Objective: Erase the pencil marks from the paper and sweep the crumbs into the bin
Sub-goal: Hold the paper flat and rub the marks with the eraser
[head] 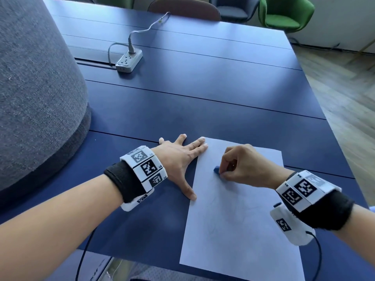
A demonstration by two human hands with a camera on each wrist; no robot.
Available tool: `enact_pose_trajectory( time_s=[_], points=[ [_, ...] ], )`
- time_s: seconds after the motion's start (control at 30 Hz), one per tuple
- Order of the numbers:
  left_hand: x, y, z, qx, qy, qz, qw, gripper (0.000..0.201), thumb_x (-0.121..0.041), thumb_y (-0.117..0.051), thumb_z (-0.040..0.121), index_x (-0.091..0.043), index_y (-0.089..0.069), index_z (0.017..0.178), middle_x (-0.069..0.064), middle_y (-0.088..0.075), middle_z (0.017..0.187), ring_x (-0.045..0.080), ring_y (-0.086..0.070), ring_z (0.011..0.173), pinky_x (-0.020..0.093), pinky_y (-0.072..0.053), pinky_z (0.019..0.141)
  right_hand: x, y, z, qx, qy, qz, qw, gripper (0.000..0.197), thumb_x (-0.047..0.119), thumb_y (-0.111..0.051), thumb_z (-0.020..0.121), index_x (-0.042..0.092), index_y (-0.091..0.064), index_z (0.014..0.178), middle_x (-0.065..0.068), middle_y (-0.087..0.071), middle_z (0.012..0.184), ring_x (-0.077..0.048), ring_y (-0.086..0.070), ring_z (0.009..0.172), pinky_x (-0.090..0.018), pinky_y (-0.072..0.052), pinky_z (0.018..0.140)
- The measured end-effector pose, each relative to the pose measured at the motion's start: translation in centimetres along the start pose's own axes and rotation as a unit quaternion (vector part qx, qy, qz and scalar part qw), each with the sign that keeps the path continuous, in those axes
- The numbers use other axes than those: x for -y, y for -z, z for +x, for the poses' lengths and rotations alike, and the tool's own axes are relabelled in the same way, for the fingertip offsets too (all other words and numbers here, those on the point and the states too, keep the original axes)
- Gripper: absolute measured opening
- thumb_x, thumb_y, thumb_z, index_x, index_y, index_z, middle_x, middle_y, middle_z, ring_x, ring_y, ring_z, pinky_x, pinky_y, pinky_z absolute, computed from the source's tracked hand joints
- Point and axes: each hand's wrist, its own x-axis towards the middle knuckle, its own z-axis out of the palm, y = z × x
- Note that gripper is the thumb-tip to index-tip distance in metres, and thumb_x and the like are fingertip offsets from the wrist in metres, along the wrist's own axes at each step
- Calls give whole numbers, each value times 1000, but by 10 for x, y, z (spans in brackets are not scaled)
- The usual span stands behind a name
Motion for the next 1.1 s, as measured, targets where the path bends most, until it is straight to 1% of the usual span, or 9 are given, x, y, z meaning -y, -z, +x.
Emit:
enact_pose_trajectory(
  time_s=[0.07,0.17,0.37,0.5,0.67,0.83,0.9,1.0,1.1],
  points=[
    [0,0,0,3,0,1,1000,143,-84,-70,51,-35,20,151,-25,27,155,27,14,147,72,-15,106,0,0,1,1,-7,-7,1000,4,15,-76,72,14,-72,71,3,-64,72,-9,-55,61,-16,-42,58],
    [0,0,0,3,0,0,1000,143,-84,-69,51,-35,20,151,-26,28,155,27,14,148,72,-14,105,-1,1,4,-1,-50,17,999,17,9,-77,69,14,-70,84,3,-69,75,-9,-62,67,-21,-52,65],
    [-1,1,-1,3,2,-3,1000,143,-83,-71,52,-35,19,152,-26,27,155,26,13,147,72,-14,105,4,-2,5,-1,-49,42,998,14,5,-72,74,16,-74,82,5,-69,71,3,-59,60,-6,-44,57],
    [-1,1,0,4,0,-3,1000,143,-84,-70,51,-35,20,151,-26,28,154,26,14,148,71,-16,106,-7,6,20,-48,-74,56,995,7,6,-75,74,12,-75,78,1,-72,73,-2,-63,63,-7,-45,60],
    [-1,1,-1,7,0,1,1000,143,-84,-70,51,-34,20,152,-25,28,155,28,15,147,72,-16,105,8,1,15,64,-47,50,996,16,2,-73,73,14,-78,82,5,-75,75,-5,-68,67,-16,-54,67],
    [1,-1,1,2,-5,-12,1000,144,-84,-70,50,-35,20,152,-26,27,155,27,16,147,74,-14,104,3,11,40,-24,-61,41,997,12,3,-73,74,13,-76,79,9,-65,64,9,-56,53,-11,-44,59],
    [0,-1,1,2,-5,-11,1000,144,-84,-70,50,-35,20,152,-26,27,154,27,17,147,74,-13,104,8,5,34,-18,-53,48,997,12,3,-73,74,12,-77,79,9,-65,63,7,-55,52,-9,-43,58],
    [1,0,1,8,-2,-12,1000,143,-83,-71,51,-36,21,151,-26,29,154,28,18,147,74,-12,105,20,-4,24,48,-13,35,998,12,2,-72,74,10,-78,81,9,-65,61,3,-53,51,-7,-41,55],
    [1,0,0,8,-5,-15,1000,144,-83,-71,51,-36,21,151,-27,28,154,28,18,147,74,-13,105,15,2,34,10,-32,46,998,12,2,-72,74,8,-77,82,14,-60,58,8,-53,50,-6,-39,56]
  ],
)
